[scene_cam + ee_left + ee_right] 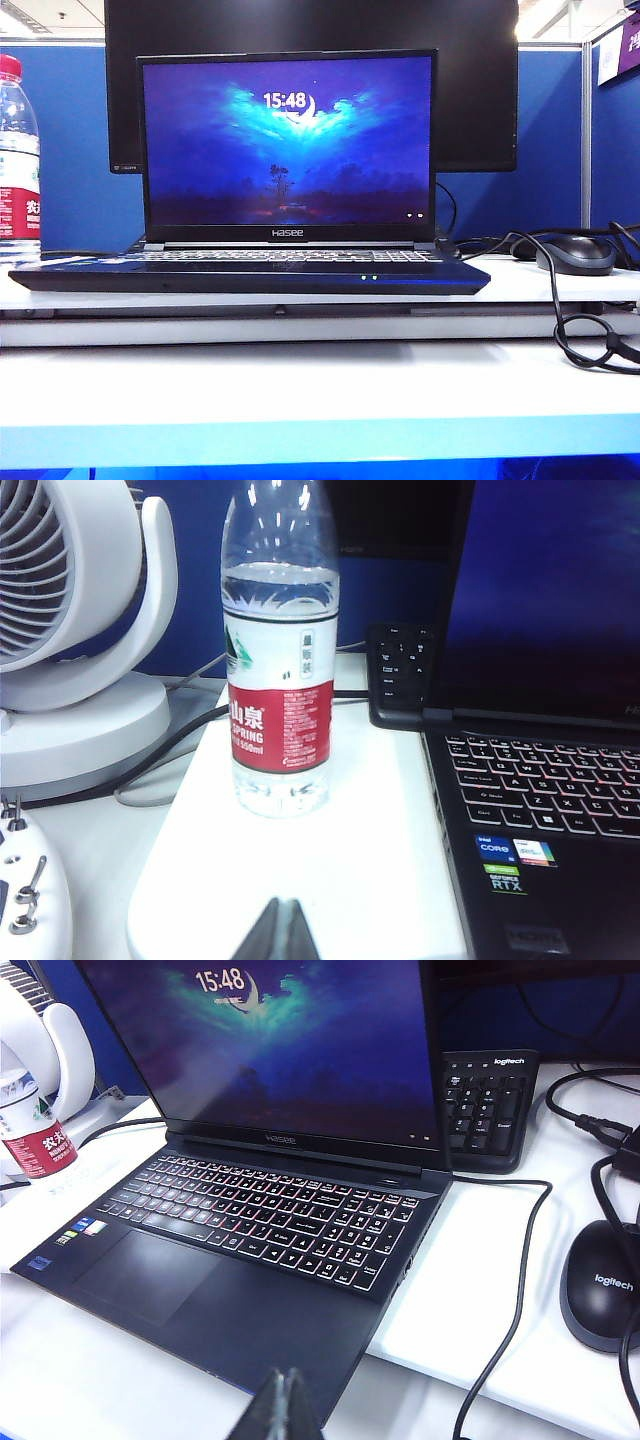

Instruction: Open the lid of the black laptop.

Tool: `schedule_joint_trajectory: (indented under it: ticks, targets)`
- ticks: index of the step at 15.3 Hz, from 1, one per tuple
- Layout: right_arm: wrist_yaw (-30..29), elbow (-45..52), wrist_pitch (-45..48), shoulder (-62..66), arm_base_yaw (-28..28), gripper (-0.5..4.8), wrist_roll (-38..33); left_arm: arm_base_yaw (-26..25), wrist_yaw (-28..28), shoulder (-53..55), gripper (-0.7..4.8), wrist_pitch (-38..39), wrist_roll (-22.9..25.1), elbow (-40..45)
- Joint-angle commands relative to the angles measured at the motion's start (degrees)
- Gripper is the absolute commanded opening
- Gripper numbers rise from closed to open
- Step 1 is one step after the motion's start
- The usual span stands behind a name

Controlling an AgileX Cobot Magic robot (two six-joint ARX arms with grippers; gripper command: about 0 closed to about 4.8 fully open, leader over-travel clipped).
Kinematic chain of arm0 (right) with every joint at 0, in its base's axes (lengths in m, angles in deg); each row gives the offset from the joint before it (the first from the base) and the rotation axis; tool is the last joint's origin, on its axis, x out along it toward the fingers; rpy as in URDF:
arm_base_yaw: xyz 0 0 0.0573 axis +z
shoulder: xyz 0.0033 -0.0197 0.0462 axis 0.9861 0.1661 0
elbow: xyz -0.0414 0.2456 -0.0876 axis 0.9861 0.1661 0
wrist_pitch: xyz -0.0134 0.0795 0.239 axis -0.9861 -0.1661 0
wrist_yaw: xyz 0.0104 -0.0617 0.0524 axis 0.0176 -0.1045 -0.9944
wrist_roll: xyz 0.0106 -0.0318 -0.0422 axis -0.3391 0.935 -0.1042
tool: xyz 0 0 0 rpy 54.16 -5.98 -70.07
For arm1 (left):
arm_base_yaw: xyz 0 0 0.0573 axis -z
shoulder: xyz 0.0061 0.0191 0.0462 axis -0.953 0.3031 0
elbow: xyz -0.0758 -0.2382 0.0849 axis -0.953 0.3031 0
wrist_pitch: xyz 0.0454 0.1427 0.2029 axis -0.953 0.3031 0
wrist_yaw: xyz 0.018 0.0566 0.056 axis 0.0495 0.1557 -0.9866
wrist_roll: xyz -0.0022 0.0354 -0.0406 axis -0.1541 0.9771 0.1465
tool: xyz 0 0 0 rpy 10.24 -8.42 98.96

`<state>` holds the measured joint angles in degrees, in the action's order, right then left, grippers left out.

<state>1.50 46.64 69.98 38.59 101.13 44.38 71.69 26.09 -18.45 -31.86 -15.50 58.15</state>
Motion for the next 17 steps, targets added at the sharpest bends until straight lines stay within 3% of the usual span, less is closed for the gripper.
schedule_joint_trajectory:
  ticks: [1,4,5,6,9,11,17]
  targets:
    - [-0.1,-0.3,0.8,0.0,0.0,-0.01,0.0,0.1,0.0,-0.1,-0.03,-0.5,0.2,0.0]
    - [0.4,0.5,-1.0,-6.9,-2.2,-0.01,4.3,0.1,0.0,-0.1,-0.03,-0.5,0.2,0.0]
    - [3.7,4.7,3.0,-11.0,-3.8,-0.01,5.8,0.1,0.0,-0.1,-0.03,-0.5,0.2,0.0]
    - [9.1,15.8,10.4,-16.2,-7.9,-0.01,4.7,0.1,0.4,-0.1,-0.03,-0.4,0.2,0.0]
    - [8.7,21.7,13.6,-16.4,-12.1,-0.01,3.1,0.1,0.4,-0.1,-0.03,-0.3,0.2,0.0]
    - [8.9,26.9,14.4,-19.1,-17.9,-0.01,3.2,0.1,0.4,-0.1,-0.03,-0.3,0.2,0.0]
    - [13.0,28.7,16.5,-19.1,-18.1,-0.01,3.5,0.1,0.4,-0.1,-0.03,-0.3,0.2,0.0]
